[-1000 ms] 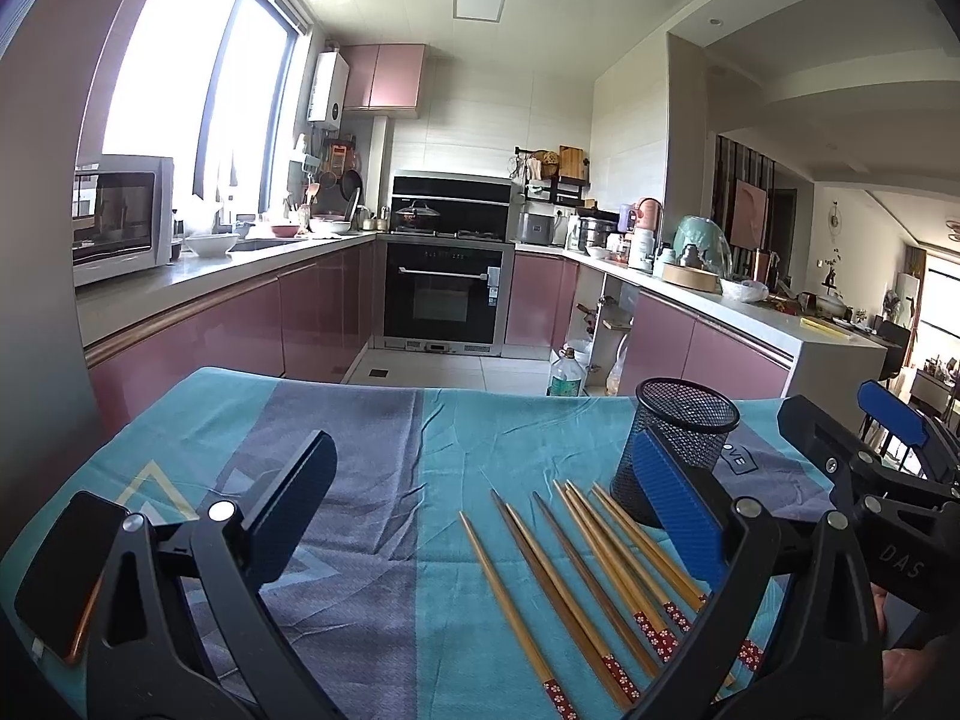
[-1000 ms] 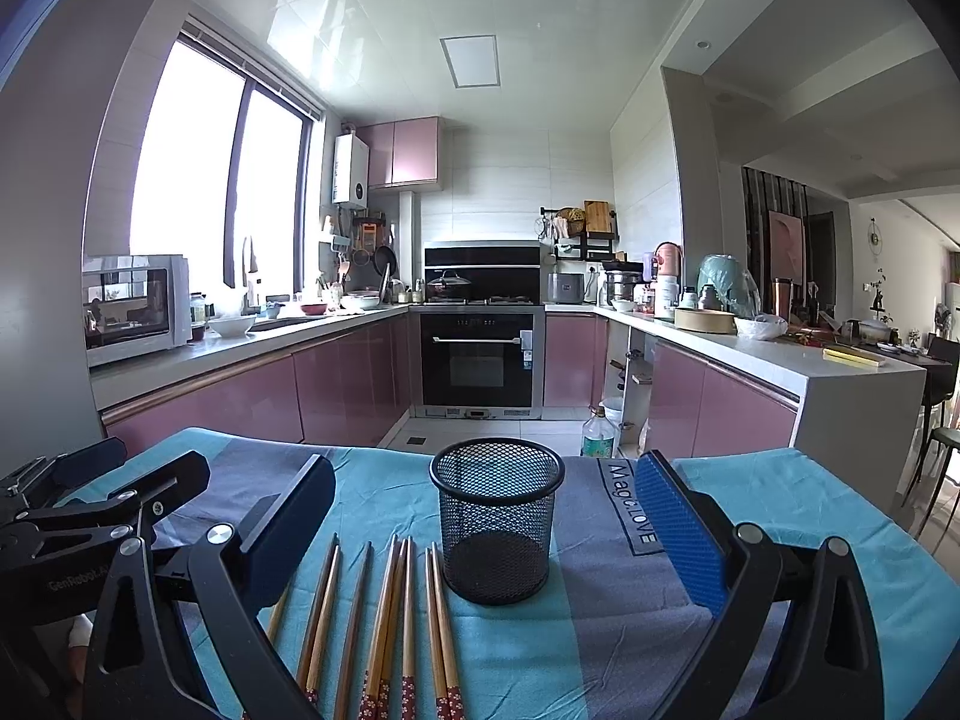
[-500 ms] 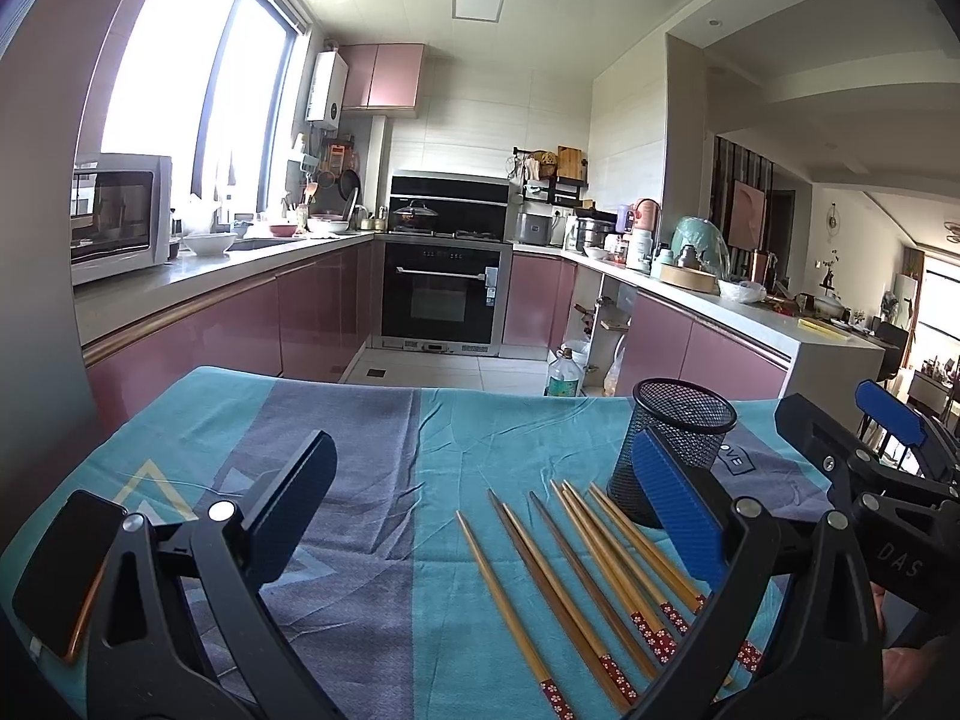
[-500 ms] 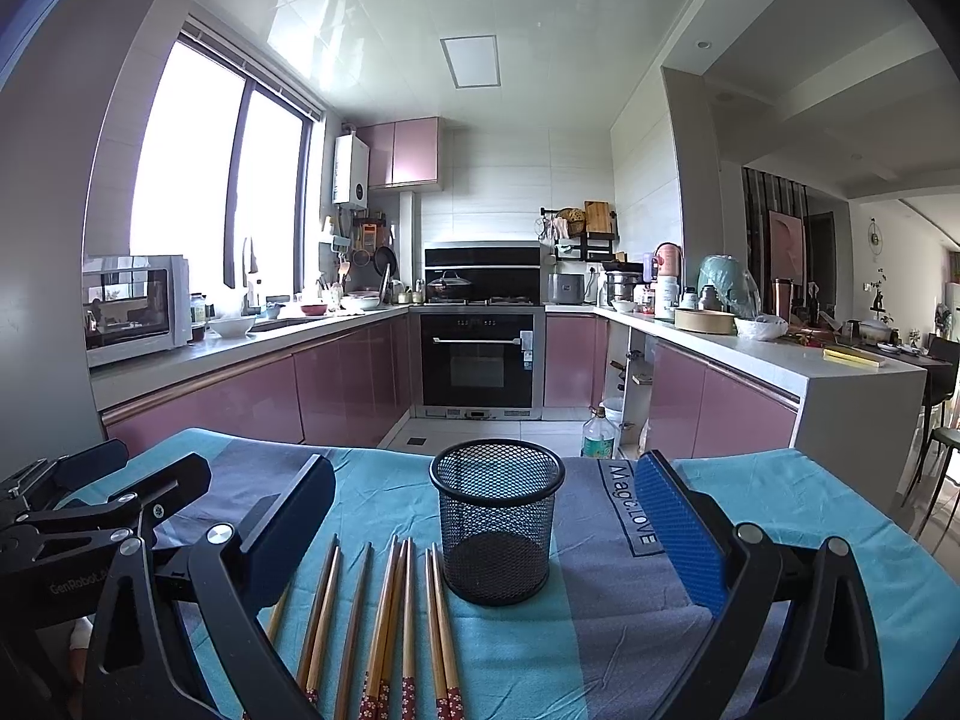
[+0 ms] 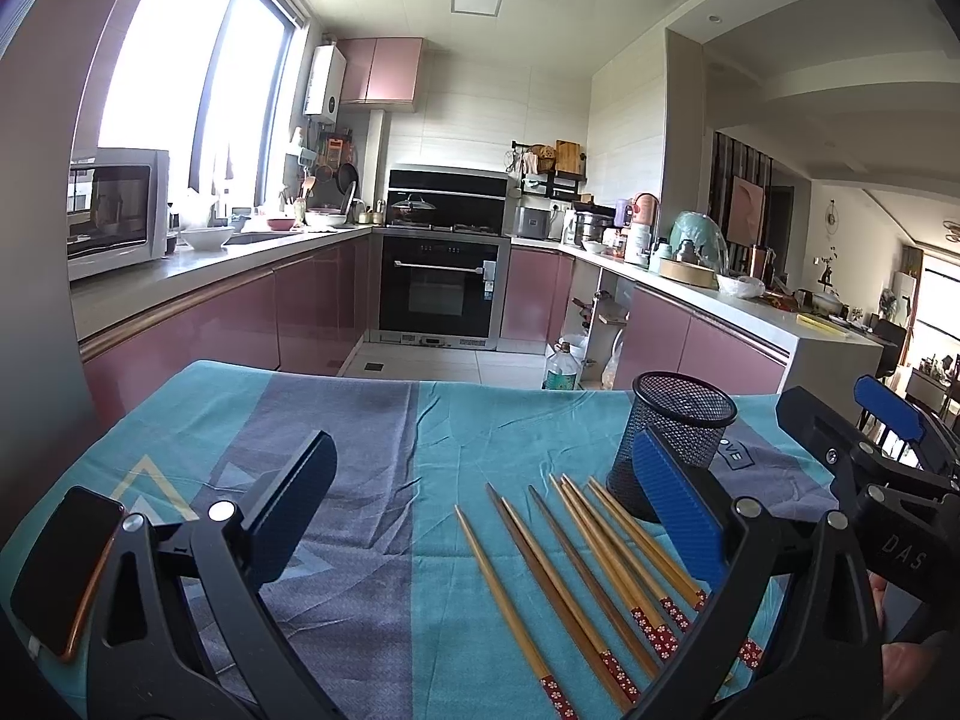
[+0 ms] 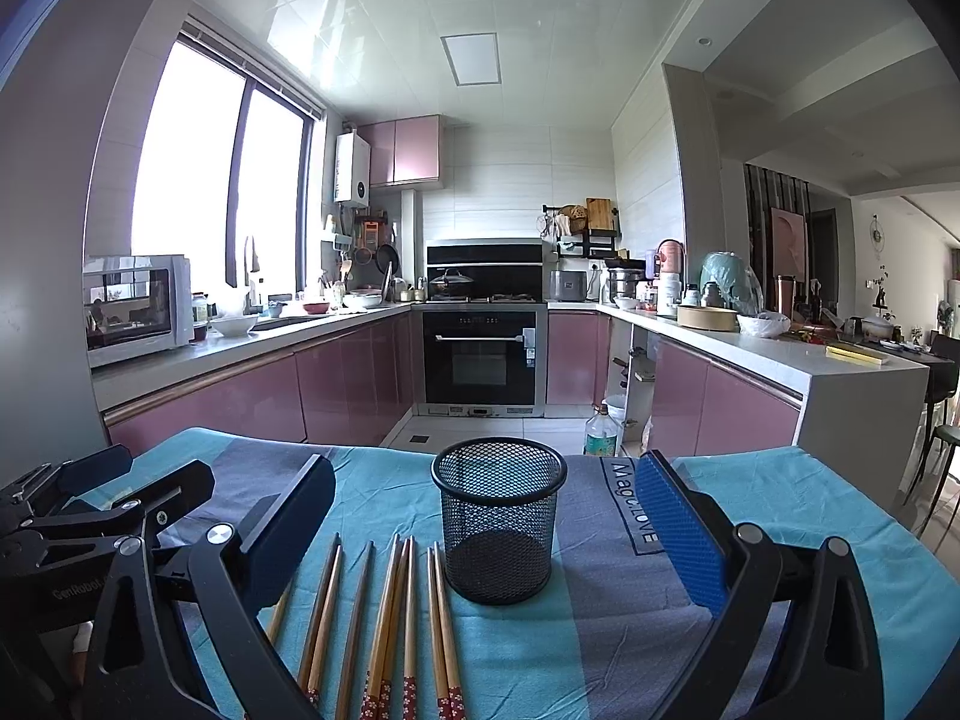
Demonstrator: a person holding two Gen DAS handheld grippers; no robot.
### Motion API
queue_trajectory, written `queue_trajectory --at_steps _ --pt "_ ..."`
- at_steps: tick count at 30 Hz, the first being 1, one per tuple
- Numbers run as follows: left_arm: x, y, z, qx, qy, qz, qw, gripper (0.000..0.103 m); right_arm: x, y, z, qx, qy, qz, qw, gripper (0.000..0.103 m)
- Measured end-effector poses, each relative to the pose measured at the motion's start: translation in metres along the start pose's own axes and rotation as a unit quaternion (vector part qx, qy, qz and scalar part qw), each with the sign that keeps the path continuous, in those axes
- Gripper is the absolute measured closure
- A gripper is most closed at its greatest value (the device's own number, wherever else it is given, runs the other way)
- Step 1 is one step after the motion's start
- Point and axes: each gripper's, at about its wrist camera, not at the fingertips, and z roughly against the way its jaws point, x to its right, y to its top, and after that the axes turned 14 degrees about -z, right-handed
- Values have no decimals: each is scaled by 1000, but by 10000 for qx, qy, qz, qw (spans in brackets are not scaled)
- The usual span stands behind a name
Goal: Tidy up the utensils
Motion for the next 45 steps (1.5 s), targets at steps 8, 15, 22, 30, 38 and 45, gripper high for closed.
queue_trajectory --at_steps 8,15,22,30,38,45 --pt "-2 -2 -4 -100 -50 -1 9999 6 1 3 -4 -58 46 -9 10000 6" --pt "-4 -5 -10 -333 -139 -61 9993 6 4 2 -10 -185 89 -13 9998 6" --pt "-4 -13 -26 -814 -285 -297 9958 6 11 -8 -37 -1099 203 227 9935 6" --pt "-4 -32 -57 -1580 -779 -464 9833 25 26 -42 -81 -2617 168 358 9643 25" --pt "4 -46 -89 -2184 -1256 -562 9661 43 30 -56 -105 -3188 188 339 9470 37" --pt "9 -56 -113 -2588 -1534 -526 9522 58 29 -59 -119 -3483 233 380 9363 53"
